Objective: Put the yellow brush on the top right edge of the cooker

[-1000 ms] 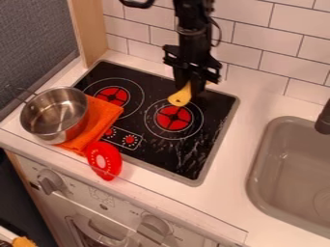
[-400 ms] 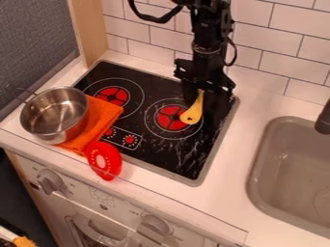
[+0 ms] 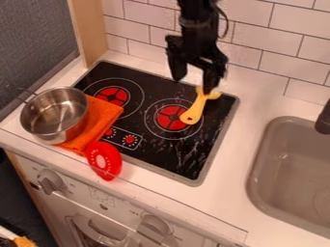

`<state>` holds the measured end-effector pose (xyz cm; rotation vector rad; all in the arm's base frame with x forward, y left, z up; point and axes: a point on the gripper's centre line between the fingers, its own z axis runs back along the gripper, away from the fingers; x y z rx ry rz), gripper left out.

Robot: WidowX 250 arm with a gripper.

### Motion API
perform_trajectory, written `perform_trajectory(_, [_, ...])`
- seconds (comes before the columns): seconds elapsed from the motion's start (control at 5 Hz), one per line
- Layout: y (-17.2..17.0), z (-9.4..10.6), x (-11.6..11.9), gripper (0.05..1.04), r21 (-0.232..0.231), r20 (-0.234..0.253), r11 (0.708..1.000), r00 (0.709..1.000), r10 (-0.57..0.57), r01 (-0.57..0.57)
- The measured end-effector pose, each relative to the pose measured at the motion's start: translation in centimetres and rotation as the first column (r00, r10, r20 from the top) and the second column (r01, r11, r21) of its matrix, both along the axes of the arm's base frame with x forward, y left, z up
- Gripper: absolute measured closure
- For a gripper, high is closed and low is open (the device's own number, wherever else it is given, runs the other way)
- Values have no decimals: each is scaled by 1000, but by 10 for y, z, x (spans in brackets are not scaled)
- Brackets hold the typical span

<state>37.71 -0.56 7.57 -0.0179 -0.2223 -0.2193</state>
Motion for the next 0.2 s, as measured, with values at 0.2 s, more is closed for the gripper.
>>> perform_trajectory(0.2, [-1,3,-9,83,-7,-9,1000,1000,3,-3])
